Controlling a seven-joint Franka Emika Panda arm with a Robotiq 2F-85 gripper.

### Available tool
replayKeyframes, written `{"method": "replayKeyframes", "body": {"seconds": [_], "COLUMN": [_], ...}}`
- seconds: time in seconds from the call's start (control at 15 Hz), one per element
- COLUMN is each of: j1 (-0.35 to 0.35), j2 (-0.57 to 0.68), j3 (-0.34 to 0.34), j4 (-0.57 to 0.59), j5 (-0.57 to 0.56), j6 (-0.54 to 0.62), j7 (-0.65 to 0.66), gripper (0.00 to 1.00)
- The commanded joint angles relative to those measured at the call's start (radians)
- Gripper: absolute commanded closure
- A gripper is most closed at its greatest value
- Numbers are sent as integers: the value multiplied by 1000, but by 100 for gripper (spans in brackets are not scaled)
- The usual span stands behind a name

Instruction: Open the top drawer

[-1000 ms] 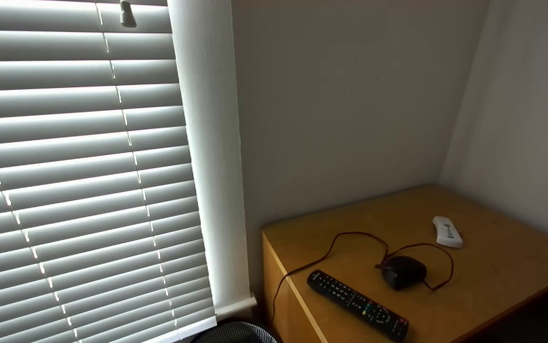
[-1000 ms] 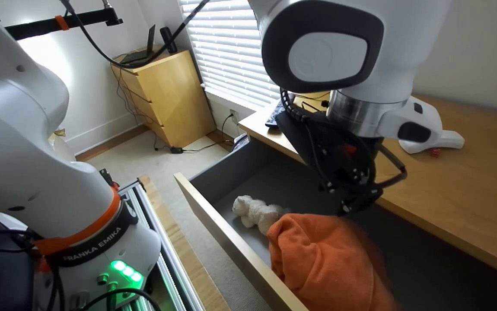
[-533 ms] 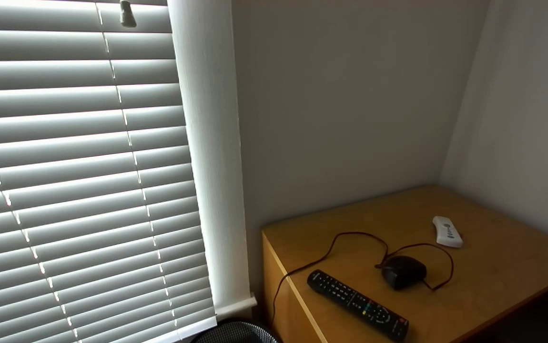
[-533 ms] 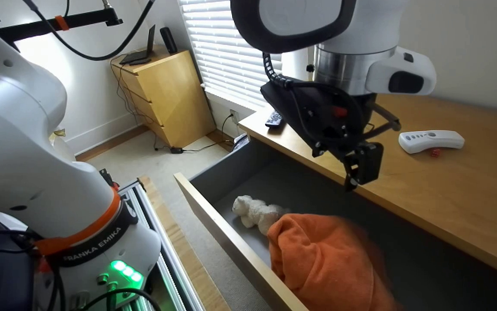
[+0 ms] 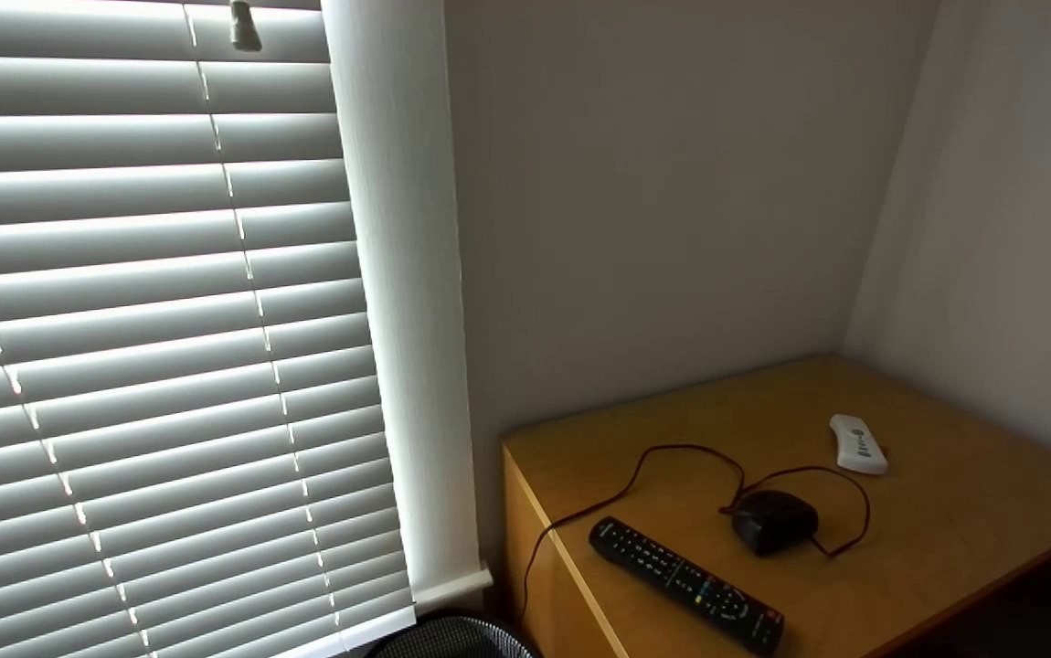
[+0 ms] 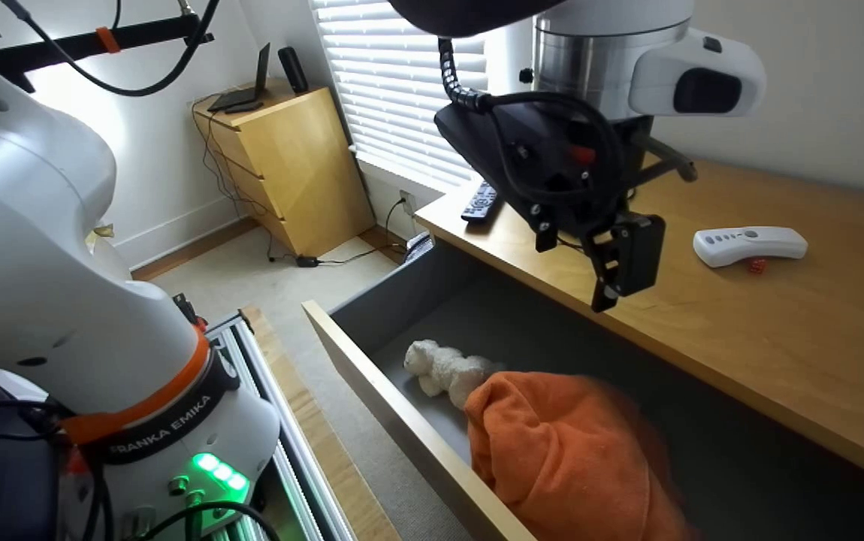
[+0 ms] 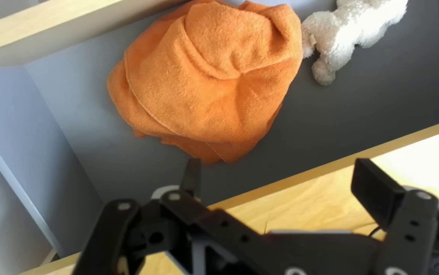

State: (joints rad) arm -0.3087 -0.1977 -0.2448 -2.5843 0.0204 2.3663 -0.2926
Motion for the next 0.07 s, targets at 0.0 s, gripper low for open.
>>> {"method": "replayKeyframes", "body": {"seconds": [0.0], "j1": [20], "j2": [-1], "j3": [-21], "j4": [-1], "j5": [-6], "j6": [-2], "j7": [5], "gripper": [0]}}
